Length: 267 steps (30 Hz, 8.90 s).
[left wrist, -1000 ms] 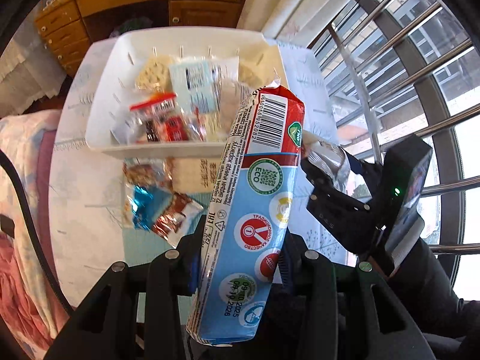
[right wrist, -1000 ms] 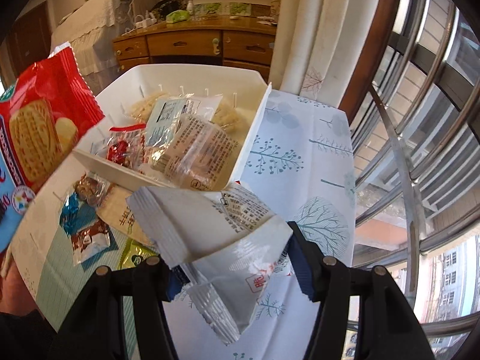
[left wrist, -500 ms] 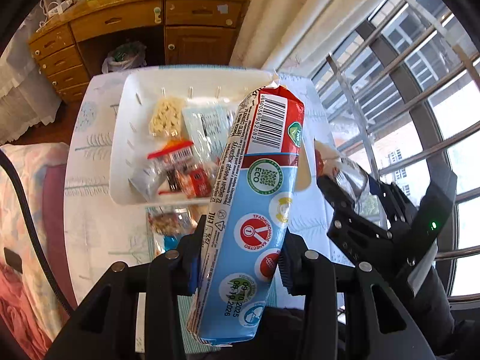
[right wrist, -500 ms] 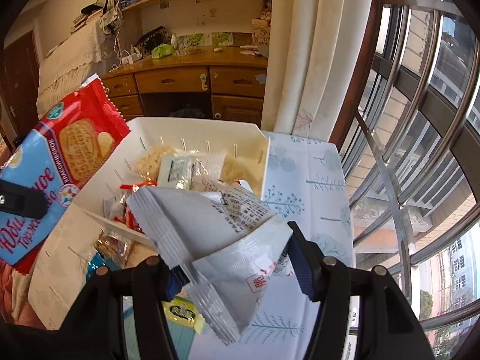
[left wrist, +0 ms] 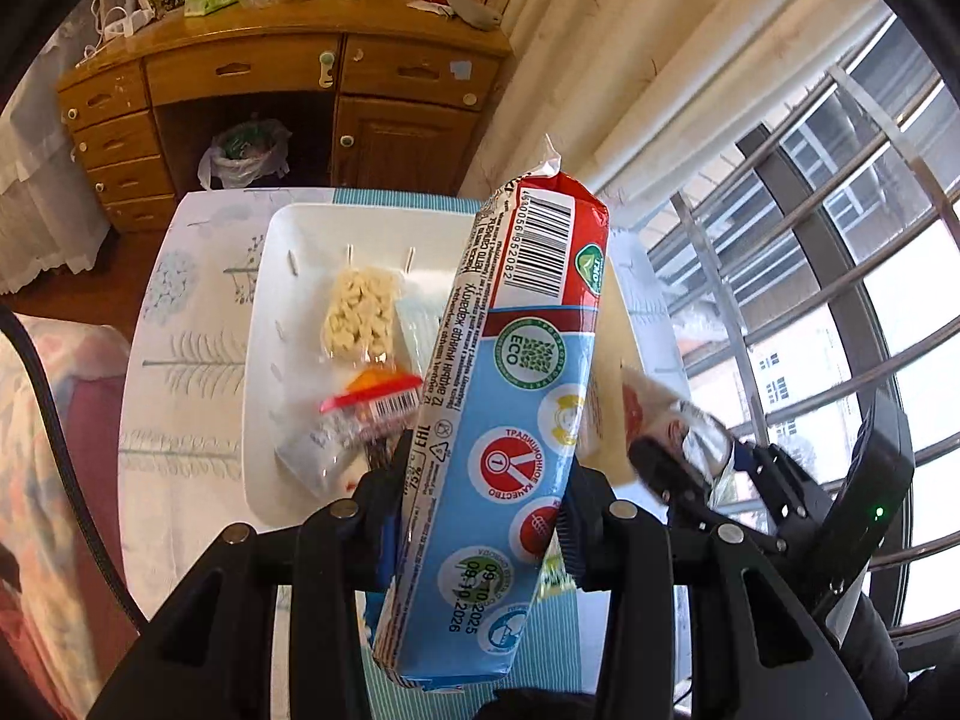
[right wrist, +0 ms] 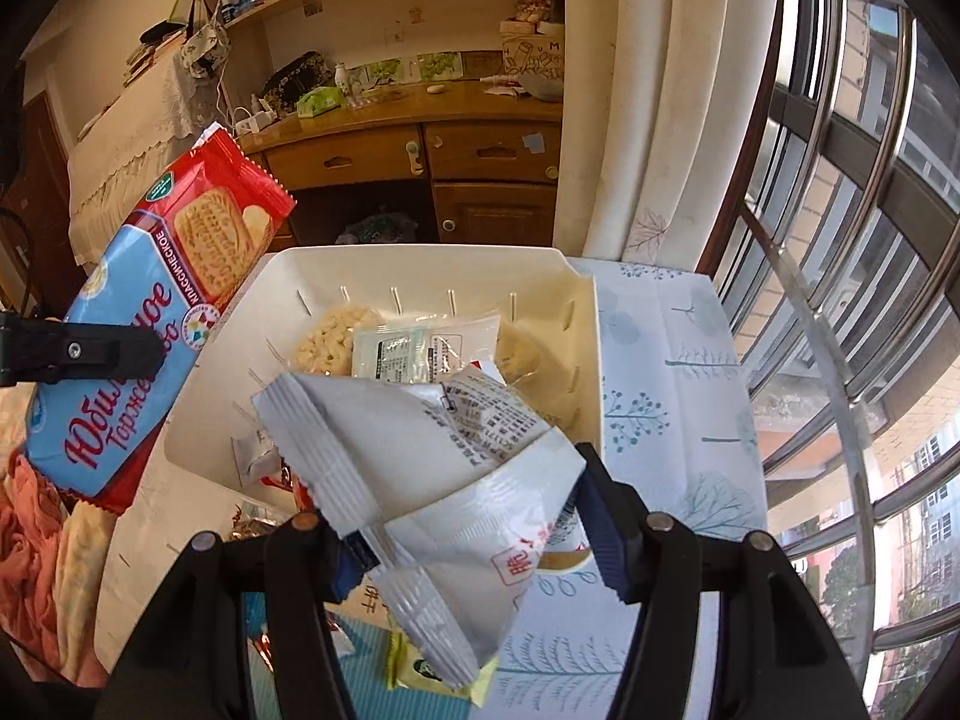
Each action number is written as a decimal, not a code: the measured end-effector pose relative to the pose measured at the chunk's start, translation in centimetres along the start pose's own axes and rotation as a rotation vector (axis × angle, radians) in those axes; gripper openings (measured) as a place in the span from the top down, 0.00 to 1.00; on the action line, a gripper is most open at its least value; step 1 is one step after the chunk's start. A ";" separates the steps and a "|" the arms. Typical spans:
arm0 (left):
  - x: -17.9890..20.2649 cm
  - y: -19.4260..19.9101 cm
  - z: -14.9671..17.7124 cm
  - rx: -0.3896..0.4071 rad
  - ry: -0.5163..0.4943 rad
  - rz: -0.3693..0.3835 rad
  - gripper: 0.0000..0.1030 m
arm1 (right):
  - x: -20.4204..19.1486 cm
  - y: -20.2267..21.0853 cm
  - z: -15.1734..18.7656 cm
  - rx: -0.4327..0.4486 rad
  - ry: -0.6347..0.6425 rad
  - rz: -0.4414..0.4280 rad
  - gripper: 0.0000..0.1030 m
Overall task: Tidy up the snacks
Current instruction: 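Lower the biscuit pack and white wrapper into the tray and open both tools, then withdraw both tools from the tray toward the snacks on the tablecloth, then grasp a clear snack packet with the left tool while the right tool grasps the yellow-green pastry packet, then carry both packets over the white tray and open both tools, then withdraw both tools toward the brown chocolate packet and cracker bag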
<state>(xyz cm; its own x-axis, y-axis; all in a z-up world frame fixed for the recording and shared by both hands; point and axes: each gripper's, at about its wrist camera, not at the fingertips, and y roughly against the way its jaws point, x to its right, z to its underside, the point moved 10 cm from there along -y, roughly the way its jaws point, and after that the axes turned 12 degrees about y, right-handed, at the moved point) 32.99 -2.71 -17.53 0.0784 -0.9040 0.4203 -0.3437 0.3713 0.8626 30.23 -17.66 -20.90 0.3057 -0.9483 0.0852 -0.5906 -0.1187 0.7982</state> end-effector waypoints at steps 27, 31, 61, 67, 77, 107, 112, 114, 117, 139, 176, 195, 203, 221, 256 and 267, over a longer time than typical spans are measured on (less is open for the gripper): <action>1.2 -0.9 -1.4 0.063 0.013 0.013 0.33 | -0.2 -1.3 0.3 -0.029 -0.117 -0.101 0.25; 1.0 0.3 -0.3 0.072 0.035 -0.015 0.31 | 0.2 0.0 0.6 -0.018 -0.150 -0.128 0.23; -3.7 3.9 13.3 0.108 0.331 -0.156 0.24 | 1.3 4.6 8.4 -0.146 -0.272 -0.362 0.17; -6.0 3.5 15.5 0.096 0.417 -0.179 0.23 | 0.4 3.6 10.1 -0.223 -0.298 -0.399 0.17; -10.4 1.9 17.3 0.056 0.496 -0.238 0.23 | -1.9 1.2 12.2 -0.367 -0.366 -0.437 0.17; -14.1 -9.8 16.3 -0.291 0.279 -0.305 0.23 | -5.0 -5.1 17.0 -0.643 -0.453 -0.165 0.17; -13.8 -11.2 16.3 -0.322 0.269 -0.303 0.23 | -4.8 -5.8 17.0 -0.665 -0.405 -0.113 0.18; -14.0 -11.7 16.3 -0.330 0.265 -0.304 0.23 | -4.7 -6.1 17.1 -0.679 -0.372 -0.082 0.19; -14.0 -12.5 15.7 -0.341 0.261 -0.302 0.23 | -4.8 -6.5 17.0 -0.689 -0.340 -0.065 0.23; -13.6 -14.1 13.7 -0.344 0.266 -0.360 0.68 | -6.5 -8.7 15.9 -0.725 -0.294 -0.069 0.43; -8.5 1.0 10.8 -0.162 0.275 -0.316 0.69 | 6.3 3.3 15.2 -0.574 -0.547 -0.068 0.49; -5.1 3.0 1.1 -0.026 0.177 -0.257 0.69 | 2.3 3.3 4.0 -0.327 -0.408 -0.129 0.49; -4.3 0.2 -1.5 -0.009 0.133 -0.192 0.69 | -0.8 0.4 0.6 -0.272 -0.314 -0.180 0.49; -4.9 -3.2 -4.1 0.107 0.109 -0.068 0.34 | -2.3 -4.2 -1.0 -0.263 -0.259 -0.225 0.42; -3.7 6.4 9.4 0.278 0.374 -0.175 0.20 | -3.5 5.8 2.9 -0.156 0.030 -0.354 0.34; -7.9 5.9 17.8 0.266 0.593 -0.216 0.20 | -6.9 7.0 6.8 -0.171 0.204 -0.427 0.34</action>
<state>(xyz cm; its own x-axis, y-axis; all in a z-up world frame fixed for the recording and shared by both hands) 13.71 2.83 -20.77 0.6441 -0.6551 0.3948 -0.4748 0.0623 0.8779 18.89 -13.92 -20.00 0.6432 -0.7468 -0.1691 -0.2554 -0.4174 0.8721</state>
